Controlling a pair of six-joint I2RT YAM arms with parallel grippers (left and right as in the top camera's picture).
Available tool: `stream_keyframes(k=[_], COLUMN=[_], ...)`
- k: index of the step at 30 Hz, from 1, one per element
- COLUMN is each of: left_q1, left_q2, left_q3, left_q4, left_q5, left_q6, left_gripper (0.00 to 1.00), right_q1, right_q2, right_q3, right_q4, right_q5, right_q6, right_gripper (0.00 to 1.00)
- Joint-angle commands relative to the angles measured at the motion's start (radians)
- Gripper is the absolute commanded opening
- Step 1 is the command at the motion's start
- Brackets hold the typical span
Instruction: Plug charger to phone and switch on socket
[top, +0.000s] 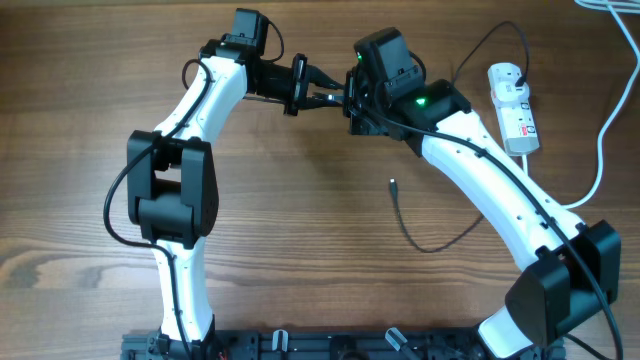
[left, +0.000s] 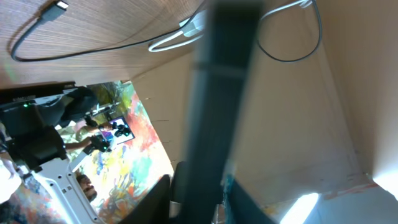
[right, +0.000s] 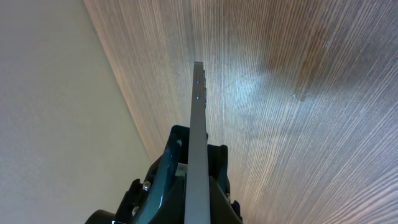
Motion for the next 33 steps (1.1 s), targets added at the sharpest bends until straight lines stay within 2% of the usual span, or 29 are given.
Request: stream_keyframes(k=[1,3,7,10,11,13,14,15,16,22,26,30,32,33], left_q1=[0.004,0.004,0.004,0.004,0.004,0.004,0.004,0.004,0.004,0.017,0.037,0.045,0.045,0.044], left_q2=[-0.037,-0.037,-0.037,-0.037,-0.037,-0.037,-0.037,-0.037,-0.037,-0.037,-0.037,-0.037,-0.037,-0.037], left_q3=[0.002,0.002,0.002,0.002,0.002,0.002,0.002,0.002,0.002,0.002,0.002,0.002,0.002,0.002], left_q4=[0.001,0.001,0.001,0.001,0.001,0.001,0.002,0.009,0.034,0.057,0.066,0.107,0.101,0.100], left_q5=[0.023,0.023,0.023,0.023,0.023,0.023,0.023,0.023,0.023,-0.069,-0.153,-0.158,-0.159,-0.163], left_q6=[0.000,0.000,0.000,0.000,0.000,0.000,0.000,0.000,0.000,0.014,0.111,0.420,0.528,0.565], left_gripper=[0.22,0.21,0.09,0.04,0.04,0.04,0.04,0.04,0.04,0.04,0.04,0.04,0.04,0.04], right_q1=[0.004,0.004,0.004,0.004,0.004,0.004,0.004,0.004,0.003,0.002,0.002,-0.008,-0.024,-0.031], right_q2=[-0.036,-0.036,-0.036,-0.036,-0.036,-0.036,-0.036,-0.036,-0.036,-0.077,-0.153,-0.217,-0.235,-0.238], right_q3=[0.011,0.011,0.011,0.011,0.011,0.011,0.011,0.011,0.011,0.011,0.011,0.011,0.011,0.011], right_q4=[0.006,0.007,0.009,0.010,0.011,0.014,0.014,0.014,0.016,0.057,0.061,0.057,0.009,-0.019], right_q5=[-0.010,-0.025,-0.051,-0.055,-0.055,-0.055,-0.055,-0.055,-0.055,-0.049,0.023,0.047,0.045,0.045], right_q6=[-0.008,-0.007,-0.019,-0.036,-0.054,-0.095,-0.114,-0.135,-0.172,-0.435,-0.593,-0.945,-1.084,-1.126], right_gripper=[0.04,0.04,0.04,0.06,0.11,0.14,0.19,0.31,0.37,0.52,0.77,0.89,1.00,1.00])
